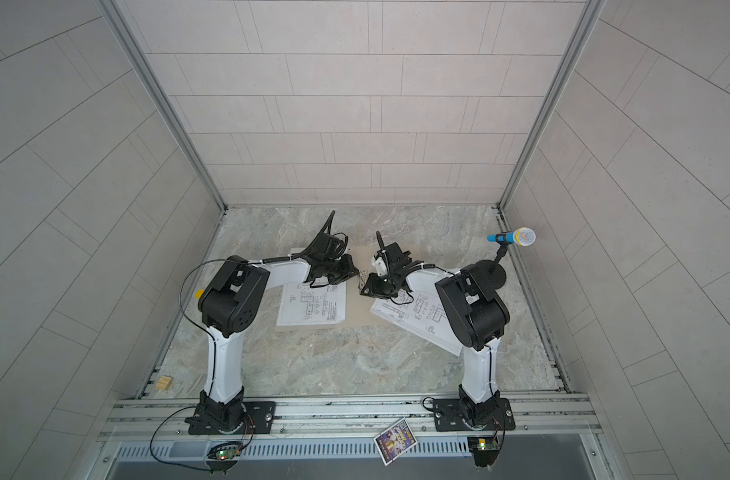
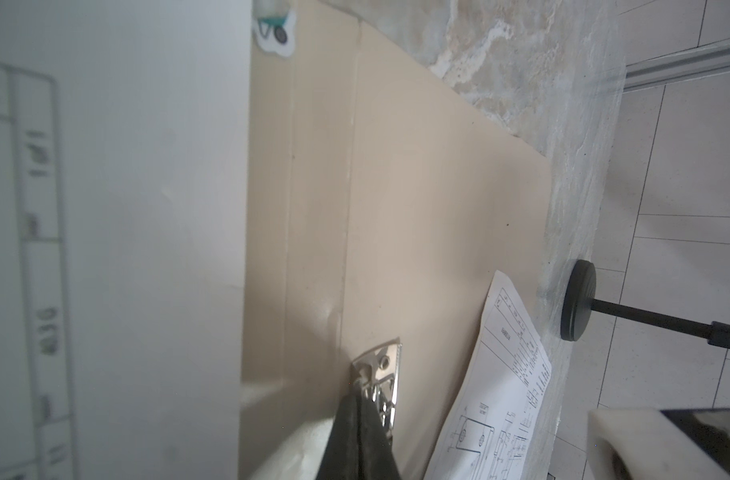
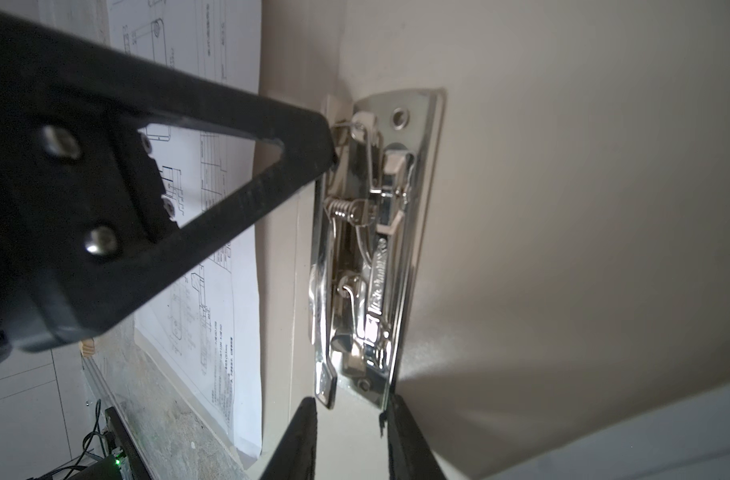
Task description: Put the files into the folder
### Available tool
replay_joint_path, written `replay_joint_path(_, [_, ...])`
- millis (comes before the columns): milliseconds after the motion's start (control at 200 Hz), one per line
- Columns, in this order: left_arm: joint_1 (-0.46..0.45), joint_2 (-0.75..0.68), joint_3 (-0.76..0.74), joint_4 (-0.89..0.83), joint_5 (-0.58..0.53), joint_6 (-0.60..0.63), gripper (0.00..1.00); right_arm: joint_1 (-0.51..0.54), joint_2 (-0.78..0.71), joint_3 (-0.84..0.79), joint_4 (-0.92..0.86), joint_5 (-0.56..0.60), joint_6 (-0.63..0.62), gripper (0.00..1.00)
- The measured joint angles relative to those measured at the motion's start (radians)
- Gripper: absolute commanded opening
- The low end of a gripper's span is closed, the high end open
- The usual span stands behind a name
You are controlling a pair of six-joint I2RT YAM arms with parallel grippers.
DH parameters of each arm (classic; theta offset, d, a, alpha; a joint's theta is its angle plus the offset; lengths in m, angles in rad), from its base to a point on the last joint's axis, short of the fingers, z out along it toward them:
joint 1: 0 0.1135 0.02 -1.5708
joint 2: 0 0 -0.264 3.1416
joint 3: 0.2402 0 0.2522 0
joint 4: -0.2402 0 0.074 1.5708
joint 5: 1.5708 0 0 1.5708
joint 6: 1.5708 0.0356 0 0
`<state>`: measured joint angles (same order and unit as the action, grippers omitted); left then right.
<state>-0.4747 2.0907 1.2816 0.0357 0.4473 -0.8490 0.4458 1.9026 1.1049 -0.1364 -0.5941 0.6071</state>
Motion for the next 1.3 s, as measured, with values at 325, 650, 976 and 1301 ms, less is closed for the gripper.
replay_joint_path(325, [0.0, -0.057, -0.077, 0.013, -0.043, -0.004, 0.02, 0.002, 0.0, 0.0, 0.021, -0.008, 0.017, 0.31])
replay_joint_path(650, [0.0, -0.112, -0.139, 0.008, -0.089, -0.018, 0.02, 0.032, 0.002, 0.0, 0.064, -0.038, 0.057, 0.25])
replay_joint_path(976, [0.0, -0.113, -0.151, 0.028, -0.089, -0.033, 0.02, 0.05, 0.03, 0.0, 0.087, -0.061, 0.079, 0.23])
replay_joint_path(1301, [0.002, -0.113, -0.161, 0.047, -0.081, -0.037, 0.02, 0.051, 0.037, 0.0, 0.087, -0.068, 0.082, 0.16])
